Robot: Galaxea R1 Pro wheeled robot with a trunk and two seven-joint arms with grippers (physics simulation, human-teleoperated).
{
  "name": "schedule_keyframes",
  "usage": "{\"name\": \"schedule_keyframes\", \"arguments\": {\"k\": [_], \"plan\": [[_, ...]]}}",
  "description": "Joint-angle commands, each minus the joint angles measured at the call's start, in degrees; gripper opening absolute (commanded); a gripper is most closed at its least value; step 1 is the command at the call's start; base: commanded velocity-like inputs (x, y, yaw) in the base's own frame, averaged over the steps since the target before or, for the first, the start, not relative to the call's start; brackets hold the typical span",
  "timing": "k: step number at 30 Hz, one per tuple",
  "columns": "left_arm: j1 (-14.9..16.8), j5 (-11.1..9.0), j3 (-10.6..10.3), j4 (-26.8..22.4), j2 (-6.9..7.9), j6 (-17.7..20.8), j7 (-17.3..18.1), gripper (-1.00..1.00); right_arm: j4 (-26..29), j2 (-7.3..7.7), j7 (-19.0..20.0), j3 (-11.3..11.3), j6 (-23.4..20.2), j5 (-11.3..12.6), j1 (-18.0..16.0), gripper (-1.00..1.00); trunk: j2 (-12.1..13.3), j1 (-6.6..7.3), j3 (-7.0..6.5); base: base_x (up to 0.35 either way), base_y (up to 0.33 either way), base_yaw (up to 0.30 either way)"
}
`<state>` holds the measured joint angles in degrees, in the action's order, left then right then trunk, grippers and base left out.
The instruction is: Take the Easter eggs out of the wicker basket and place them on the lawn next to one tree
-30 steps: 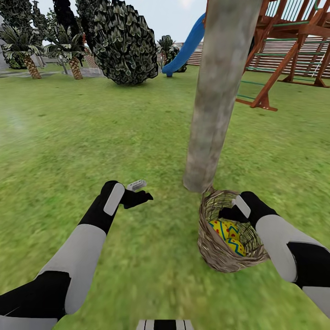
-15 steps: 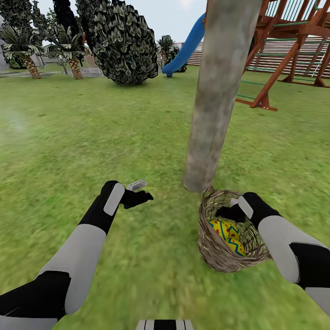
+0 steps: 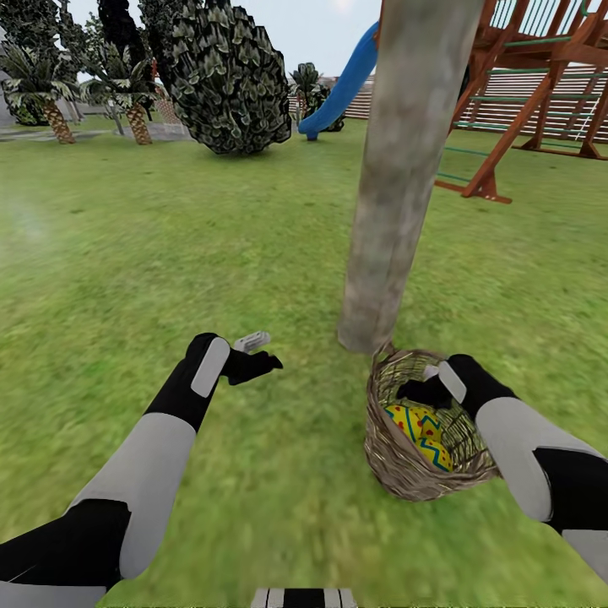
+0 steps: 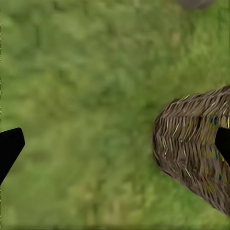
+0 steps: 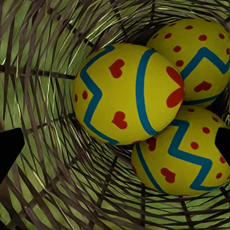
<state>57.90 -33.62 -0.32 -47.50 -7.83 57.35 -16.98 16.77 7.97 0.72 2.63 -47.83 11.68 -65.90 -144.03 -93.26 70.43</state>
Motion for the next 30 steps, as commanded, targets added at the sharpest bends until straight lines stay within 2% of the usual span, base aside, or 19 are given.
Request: {"name": "schedule_keyframes", "arguments": {"k": [1, 4, 12, 16, 18, 19, 30], "plan": [[0.02, -0.61, -0.02, -0.05, 0.03, 0.13, -0.57, 1.00, 0.00, -0.06, 0.07, 0.27, -0.04, -0.07, -0.02, 1.00, -0.04, -0.01, 0.27, 0.000, 0.000, 0.000], [0.02, -0.53, 0.03, -0.05, 0.09, 0.13, -0.53, 1.00, -0.11, -0.06, 0.07, 0.27, 0.84, -0.08, -0.02, 1.00, -0.08, -0.09, 0.94, 0.000, 0.000, 0.000], [0.02, -0.49, -0.03, -0.06, 0.18, 0.13, -0.51, 1.00, 0.11, 0.08, 0.15, 0.27, 2.35, -0.16, -0.02, 1.00, -0.09, -0.11, 1.16, 0.000, 0.000, 0.000], [0.02, -0.48, -0.03, -0.05, 0.18, 0.13, -0.51, 1.00, -0.09, 0.16, 0.16, 0.27, 5.15, -1.46, -0.02, 1.00, -0.10, -0.14, 1.38, 0.000, 0.000, 0.000], [0.02, -0.48, -0.03, -0.05, 0.18, 0.13, -0.51, 1.00, -0.36, 0.07, 0.22, 0.27, 8.10, -3.43, 0.22, 1.00, -0.10, -0.14, 1.38, 0.000, 0.000, 0.000], [0.02, -0.48, -0.03, -0.05, 0.18, 0.13, -0.51, 1.00, -0.38, 0.06, 0.23, 0.27, 8.35, -3.62, 0.26, 1.00, -0.10, -0.14, 1.38, 0.000, 0.000, 0.000], [0.02, -0.57, -0.05, -0.05, 0.18, 0.04, -0.65, 1.00, -0.42, -0.13, 0.25, 0.27, 8.80, -3.95, 0.41, 1.00, -0.25, -0.42, 3.82, 0.000, 0.000, 0.000]]}}
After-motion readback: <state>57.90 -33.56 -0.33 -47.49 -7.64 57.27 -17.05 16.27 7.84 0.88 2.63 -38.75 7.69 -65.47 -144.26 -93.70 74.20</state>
